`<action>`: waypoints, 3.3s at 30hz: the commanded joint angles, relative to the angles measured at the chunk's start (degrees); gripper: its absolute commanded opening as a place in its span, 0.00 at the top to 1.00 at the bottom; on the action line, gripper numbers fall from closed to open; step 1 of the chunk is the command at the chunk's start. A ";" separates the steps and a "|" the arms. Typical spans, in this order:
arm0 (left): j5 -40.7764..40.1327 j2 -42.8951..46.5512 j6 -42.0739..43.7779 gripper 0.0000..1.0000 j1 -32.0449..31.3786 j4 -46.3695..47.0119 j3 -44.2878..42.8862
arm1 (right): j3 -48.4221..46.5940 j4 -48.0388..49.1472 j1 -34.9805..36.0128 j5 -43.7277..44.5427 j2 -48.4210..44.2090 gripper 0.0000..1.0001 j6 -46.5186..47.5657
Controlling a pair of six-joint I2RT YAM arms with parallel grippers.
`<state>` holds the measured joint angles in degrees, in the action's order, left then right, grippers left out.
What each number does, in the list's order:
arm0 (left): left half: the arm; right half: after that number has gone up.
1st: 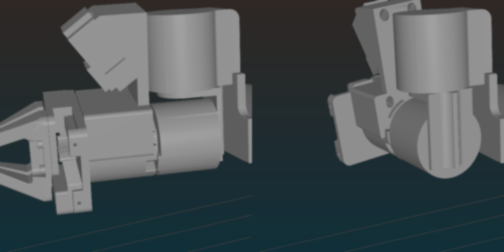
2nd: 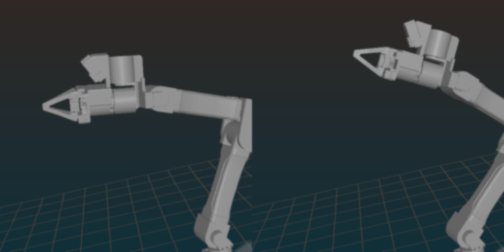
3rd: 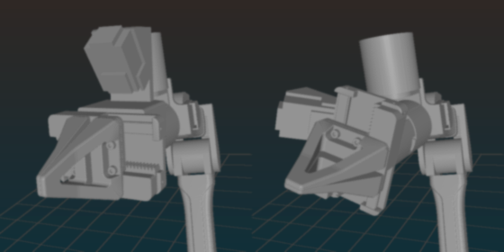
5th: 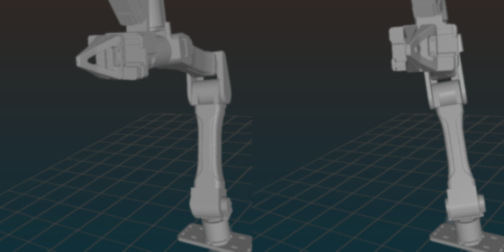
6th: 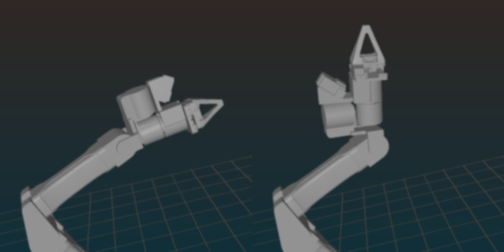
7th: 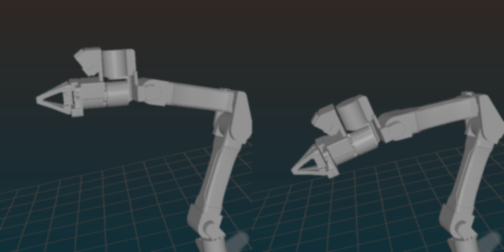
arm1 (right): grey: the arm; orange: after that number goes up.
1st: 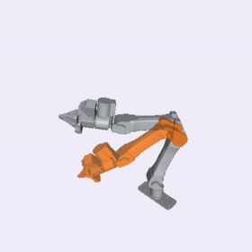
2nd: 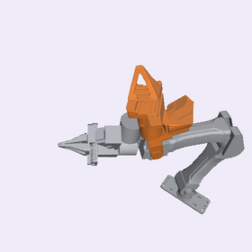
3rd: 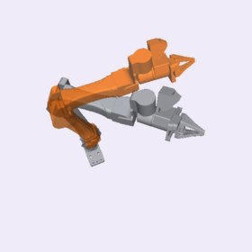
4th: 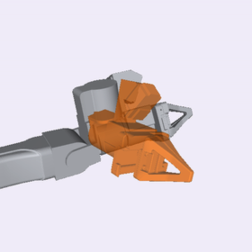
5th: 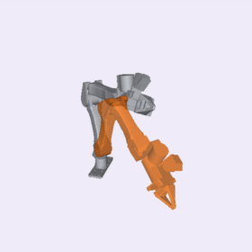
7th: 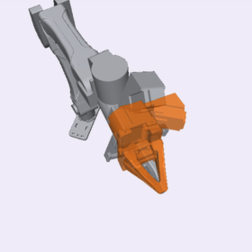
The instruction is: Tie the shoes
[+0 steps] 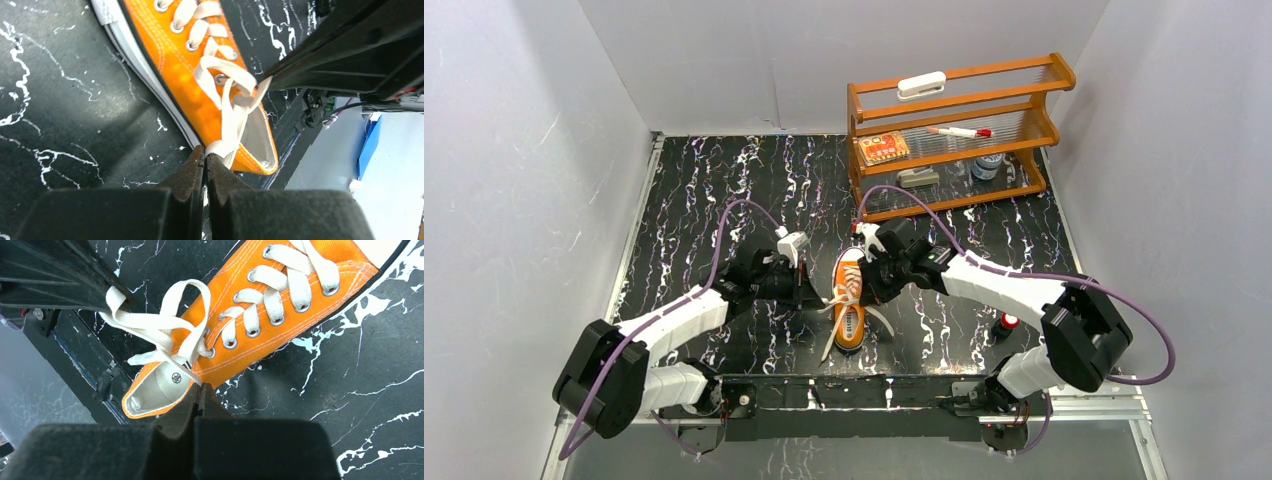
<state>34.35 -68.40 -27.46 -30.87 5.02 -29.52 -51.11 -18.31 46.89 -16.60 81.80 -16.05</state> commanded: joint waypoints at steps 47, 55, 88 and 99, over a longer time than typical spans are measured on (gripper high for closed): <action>-3.44 -19.55 9.24 0.46 -0.28 -14.43 -25.02 | 3.48 2.57 0.02 -10.08 -2.58 1.00 4.45; 0.52 -21.38 4.44 0.50 -0.33 -10.19 -21.37 | 4.11 3.25 -0.01 -9.68 -3.64 1.00 3.62; 4.44 -23.16 1.61 0.85 -1.34 -6.95 -19.17 | 4.76 3.72 -0.01 -10.47 -4.19 1.00 2.63; 2.19 -13.59 1.16 1.00 -1.47 -0.06 -15.93 | 2.78 1.74 -0.01 -7.24 -5.16 1.00 -0.18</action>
<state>37.01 -90.32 -25.74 -32.10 -0.54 -47.94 -46.26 -16.51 46.89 -25.47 79.09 -14.55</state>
